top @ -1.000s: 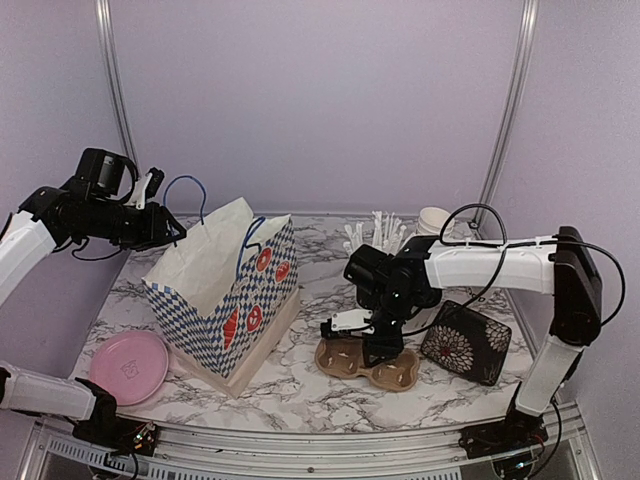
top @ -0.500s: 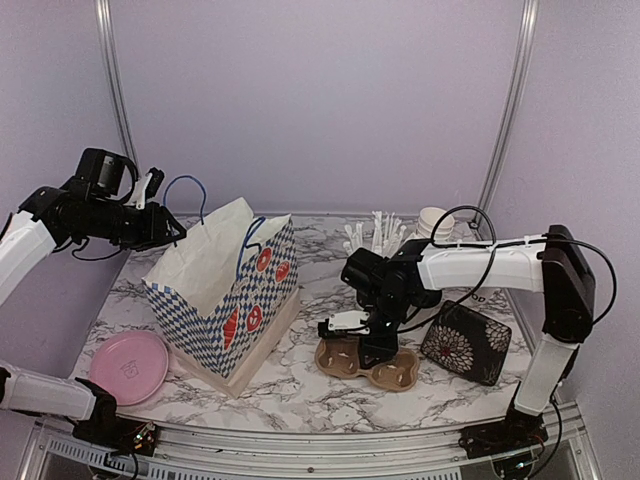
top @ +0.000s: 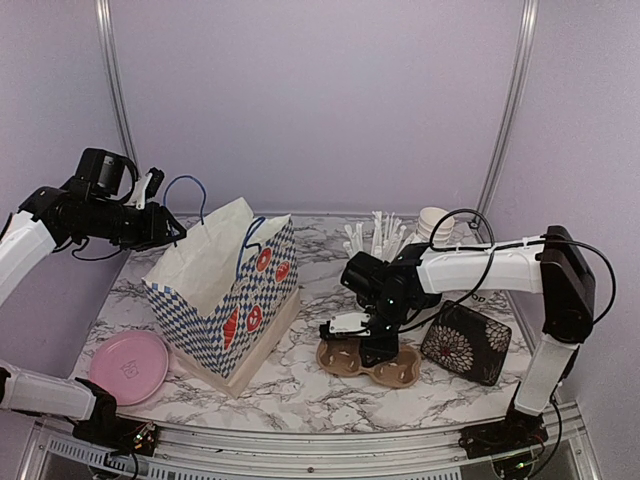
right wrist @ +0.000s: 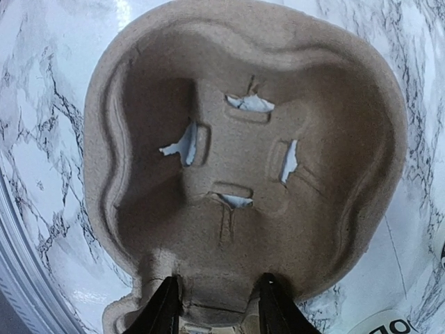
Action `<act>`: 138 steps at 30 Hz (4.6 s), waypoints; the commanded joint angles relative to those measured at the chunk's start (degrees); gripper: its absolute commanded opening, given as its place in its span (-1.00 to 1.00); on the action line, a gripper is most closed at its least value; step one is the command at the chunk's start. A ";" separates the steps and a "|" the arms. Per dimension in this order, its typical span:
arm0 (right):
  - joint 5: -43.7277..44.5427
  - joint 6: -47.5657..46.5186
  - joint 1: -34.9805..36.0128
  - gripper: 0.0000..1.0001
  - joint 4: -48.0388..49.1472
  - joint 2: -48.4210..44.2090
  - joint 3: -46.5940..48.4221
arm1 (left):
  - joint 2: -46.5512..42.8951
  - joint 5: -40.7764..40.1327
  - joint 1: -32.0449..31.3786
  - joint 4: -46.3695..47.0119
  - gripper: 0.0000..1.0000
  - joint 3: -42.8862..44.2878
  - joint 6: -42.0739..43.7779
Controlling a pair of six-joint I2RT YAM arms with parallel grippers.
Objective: Pack the takeout coffee
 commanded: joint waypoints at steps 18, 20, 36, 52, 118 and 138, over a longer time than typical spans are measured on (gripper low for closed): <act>-10.42 -3.99 -1.74 -0.48 -5.42 -10.47 4.37 | 2.42 3.81 0.19 1.17 -0.24 0.48 1.36; -12.79 -4.71 -2.58 -0.48 -6.75 -11.38 6.34 | 3.14 4.84 0.18 1.10 -0.24 0.36 1.48; -26.71 -6.55 -11.77 -0.50 -11.48 -15.05 35.68 | 6.12 10.09 0.10 0.07 -1.00 1.83 4.81; -35.10 -5.19 -12.66 -0.50 -5.81 -11.02 53.88 | 9.46 27.54 -8.77 -1.22 -1.00 6.20 7.45; -8.36 -18.43 8.12 -0.42 -19.14 1.57 32.99 | 0.02 -17.84 -13.37 25.60 0.64 -2.84 16.20; -2.10 -13.48 11.58 -0.32 -16.81 9.13 25.83 | -0.48 -16.33 -11.11 28.03 0.64 -7.35 16.55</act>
